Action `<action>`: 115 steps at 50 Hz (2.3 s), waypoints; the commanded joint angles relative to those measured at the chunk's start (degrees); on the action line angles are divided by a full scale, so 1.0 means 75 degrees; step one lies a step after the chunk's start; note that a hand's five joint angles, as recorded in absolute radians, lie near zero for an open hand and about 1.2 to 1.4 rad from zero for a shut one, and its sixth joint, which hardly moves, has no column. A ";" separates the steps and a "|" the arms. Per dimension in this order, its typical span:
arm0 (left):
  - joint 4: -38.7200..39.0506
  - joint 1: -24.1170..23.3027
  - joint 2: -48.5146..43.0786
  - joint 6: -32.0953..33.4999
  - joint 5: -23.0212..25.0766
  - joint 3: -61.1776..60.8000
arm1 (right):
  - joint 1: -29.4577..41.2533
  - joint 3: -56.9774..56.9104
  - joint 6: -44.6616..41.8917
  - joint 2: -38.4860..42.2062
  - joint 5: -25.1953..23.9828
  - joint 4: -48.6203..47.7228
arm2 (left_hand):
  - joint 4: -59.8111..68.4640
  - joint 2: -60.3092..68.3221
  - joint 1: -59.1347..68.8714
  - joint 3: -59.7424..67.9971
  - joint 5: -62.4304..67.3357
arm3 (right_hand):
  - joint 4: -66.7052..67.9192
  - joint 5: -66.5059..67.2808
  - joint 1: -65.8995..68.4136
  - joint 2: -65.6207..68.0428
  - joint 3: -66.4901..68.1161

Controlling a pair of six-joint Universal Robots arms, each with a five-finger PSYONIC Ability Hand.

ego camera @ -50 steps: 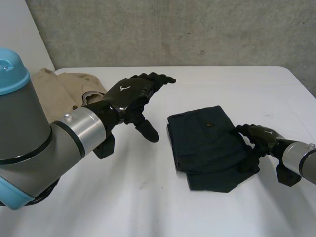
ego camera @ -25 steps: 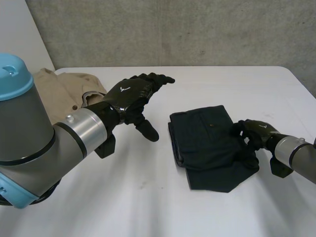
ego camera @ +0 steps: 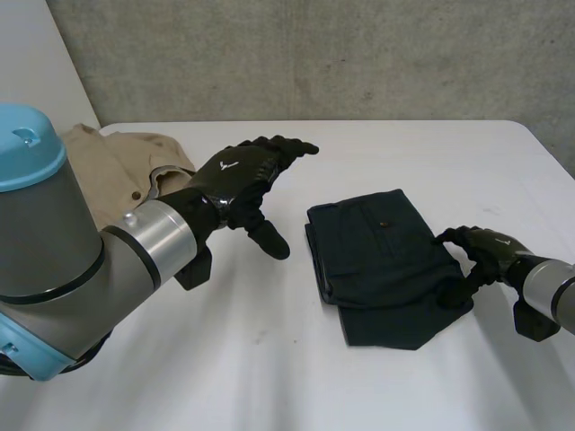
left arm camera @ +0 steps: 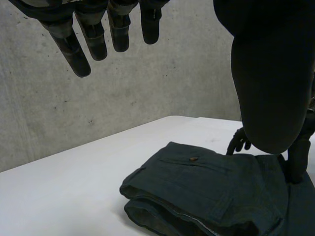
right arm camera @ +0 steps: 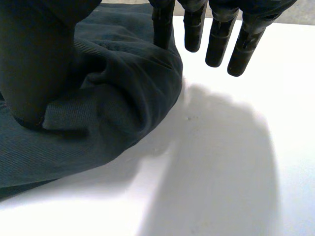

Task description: Fold the laundry.

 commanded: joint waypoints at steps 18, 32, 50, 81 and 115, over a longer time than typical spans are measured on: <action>0.0042 0.0000 -0.0204 0.0000 0.0010 -0.0009 | 0.0459 -0.1197 0.0322 0.1087 -0.0014 -0.0029 | -0.0196 -0.0160 0.0104 -0.0031 -0.0393 | 0.6100 0.6085 0.6306 0.6145 0.6219; 0.0135 0.0000 -0.0345 0.0000 -0.0002 -0.0009 | 0.0987 -0.3527 0.0299 0.2129 -0.0107 -0.0170 | -0.0196 -0.0160 0.0104 -0.0031 -0.0393 | 0.8659 0.8644 0.8864 0.8703 0.8777; 0.0159 0.0024 -0.0685 0.0000 -0.0002 0.0026 | 0.0391 -1.2197 0.0345 0.6488 0.1824 0.1728 | -0.0174 -0.0138 0.0127 -0.0009 -0.0371 | 0.8659 0.8644 0.8864 0.8703 0.8777; 0.0253 0.0012 -0.0802 -0.0211 -0.0025 0.0014 | -0.1521 -1.2178 -0.0204 0.7005 0.1780 0.2137 | -0.0174 -0.0138 0.0127 -0.0009 -0.0371 | -0.0675 -0.0690 -0.0469 -0.0630 -0.0556; 0.0521 0.1837 -0.0157 -0.0047 0.0022 0.1149 | 0.0926 -0.7435 -0.2221 0.0948 0.2260 0.2128 | -0.0202 -0.0166 0.0098 -0.0038 -0.0399 | -0.0675 -0.0690 -0.0469 -0.0630 -0.0556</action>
